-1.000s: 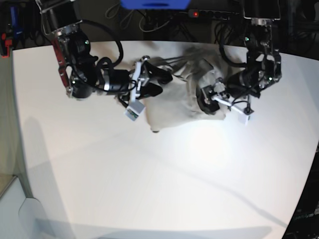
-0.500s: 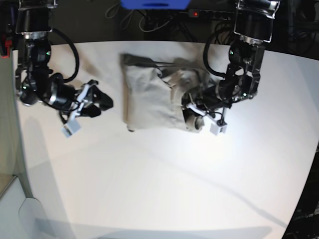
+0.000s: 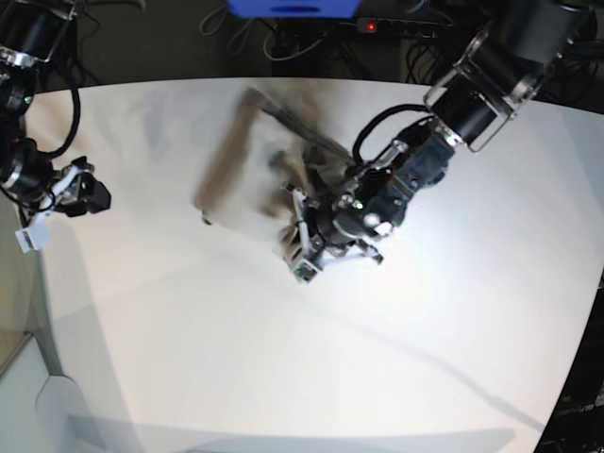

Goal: Layout the t-shirt on the table in an organized manner, then fold the t-shirt properly
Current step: 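Push the folded bundle with the left gripper to square its edges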

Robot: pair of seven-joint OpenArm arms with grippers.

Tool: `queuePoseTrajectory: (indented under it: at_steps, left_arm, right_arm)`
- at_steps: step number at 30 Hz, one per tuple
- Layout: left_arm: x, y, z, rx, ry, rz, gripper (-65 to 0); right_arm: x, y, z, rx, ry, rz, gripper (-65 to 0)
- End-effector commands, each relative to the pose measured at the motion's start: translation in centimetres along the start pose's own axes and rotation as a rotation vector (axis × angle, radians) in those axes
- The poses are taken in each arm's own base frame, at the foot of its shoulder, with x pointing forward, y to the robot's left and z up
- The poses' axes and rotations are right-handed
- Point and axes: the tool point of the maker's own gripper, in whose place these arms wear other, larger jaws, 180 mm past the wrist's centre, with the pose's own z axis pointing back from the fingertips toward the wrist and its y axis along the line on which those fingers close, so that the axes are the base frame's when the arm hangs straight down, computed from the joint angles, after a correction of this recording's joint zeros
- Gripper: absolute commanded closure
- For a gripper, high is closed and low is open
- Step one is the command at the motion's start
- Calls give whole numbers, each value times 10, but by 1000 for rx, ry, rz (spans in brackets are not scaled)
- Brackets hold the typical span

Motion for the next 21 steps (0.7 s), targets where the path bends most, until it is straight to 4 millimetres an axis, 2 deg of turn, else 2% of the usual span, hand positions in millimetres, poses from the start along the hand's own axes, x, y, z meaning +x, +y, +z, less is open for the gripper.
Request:
queuePoseTrajectory:
  at_steps: [1,5,7,11,14,17,21]
  left_arm:
    - [11,0,1,-4,-1,-100,-4]
    - [47,-28,0,-58,-47,-361,-4]
    - [60,-34,1,-37,-67,-455,-4]
    - [98,-56,4,20,-172,-689,-4]
    - [102,-72,-4,26,-158,-837,-4]
    - [95,-79,-15,43,-111,-922,-4]
    - [90,-78,-26,87,-81,-1008,-4]
  right_arm:
    - [16,-3,9,-5,-53,31,-306]
    - [10,-5,10,-10,-43,22,-306]
    - [9,-5,11,-13,-43,21,-304]
    - [3,-5,11,-12,-30,16,-304]
    - [1,-5,11,-12,-24,14,-304]
    - [0,-4,11,-11,-23,12,-303]
    - [-5,-4,11,-11,-12,8,-303]
